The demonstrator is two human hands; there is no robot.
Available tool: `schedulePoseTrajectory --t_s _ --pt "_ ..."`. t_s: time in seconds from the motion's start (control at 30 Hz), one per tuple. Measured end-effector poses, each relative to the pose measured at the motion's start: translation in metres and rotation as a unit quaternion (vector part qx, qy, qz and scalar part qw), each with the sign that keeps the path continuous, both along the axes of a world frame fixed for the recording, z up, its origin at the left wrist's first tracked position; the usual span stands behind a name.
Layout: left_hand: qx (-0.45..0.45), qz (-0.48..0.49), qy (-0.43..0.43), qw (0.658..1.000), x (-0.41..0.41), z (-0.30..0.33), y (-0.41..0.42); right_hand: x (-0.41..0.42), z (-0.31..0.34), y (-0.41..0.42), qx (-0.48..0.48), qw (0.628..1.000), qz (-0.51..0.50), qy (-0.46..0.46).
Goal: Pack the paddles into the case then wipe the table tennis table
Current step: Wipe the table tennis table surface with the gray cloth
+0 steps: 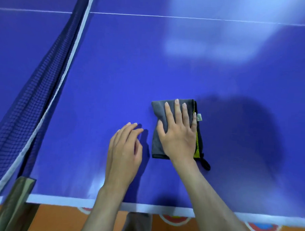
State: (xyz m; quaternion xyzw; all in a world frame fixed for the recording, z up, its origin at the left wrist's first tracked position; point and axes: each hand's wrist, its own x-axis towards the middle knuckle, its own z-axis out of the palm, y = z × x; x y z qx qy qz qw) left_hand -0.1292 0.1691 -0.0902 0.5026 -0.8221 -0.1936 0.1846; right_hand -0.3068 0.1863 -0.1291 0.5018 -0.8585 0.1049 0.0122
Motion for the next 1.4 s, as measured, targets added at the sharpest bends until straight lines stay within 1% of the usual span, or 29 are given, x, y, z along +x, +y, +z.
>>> schedulePoseTrajectory --t_s 0.13,0.27,0.37,0.43,0.57,0.8,0.93,1.07,1.23,1.33,1.4 --pt "0.008 0.022 0.0 1.0 -0.004 0.008 0.041 0.024 0.008 0.08 0.03 0.999 0.038 -0.009" --pt "0.005 0.014 -0.005 1.0 -0.007 0.014 0.074 0.051 0.013 0.15 0.031 0.999 0.026 -0.033" --pt "0.018 0.013 -0.013 1.0 -0.01 0.022 0.089 0.06 0.013 0.184 0.033 0.998 0.033 -0.042" --pt "0.019 0.014 -0.014 1.0 -0.014 0.028 0.095 0.054 0.015 0.191 0.024 0.997 0.051 -0.043" --pt "0.012 0.014 -0.006 1.0 -0.024 0.025 0.083 0.018 0.014 0.158 0.02 0.997 0.067 -0.027" --pt "0.022 0.009 0.029 0.999 -0.05 0.011 0.042 -0.06 0.006 0.042 0.009 1.0 -0.003 0.006" --pt "0.037 0.017 0.035 0.999 -0.062 0.003 0.014 -0.098 0.003 -0.013 -0.012 1.0 -0.021 0.019" --pt "0.039 0.016 0.041 0.998 -0.07 0.003 -0.005 -0.129 0.004 -0.055 -0.009 1.0 -0.026 -0.002" --pt "0.027 0.0 0.036 0.999 -0.081 0.007 -0.01 -0.148 0.001 -0.075 0.004 1.0 -0.014 -0.005" --pt "0.022 -0.008 0.033 0.999 -0.084 0.007 -0.002 -0.146 -0.001 -0.071 -0.004 1.0 0.001 0.003" --pt "0.016 -0.011 0.034 0.999 -0.086 0.009 0.007 -0.138 -0.002 -0.059 0.003 1.0 -0.007 0.002"
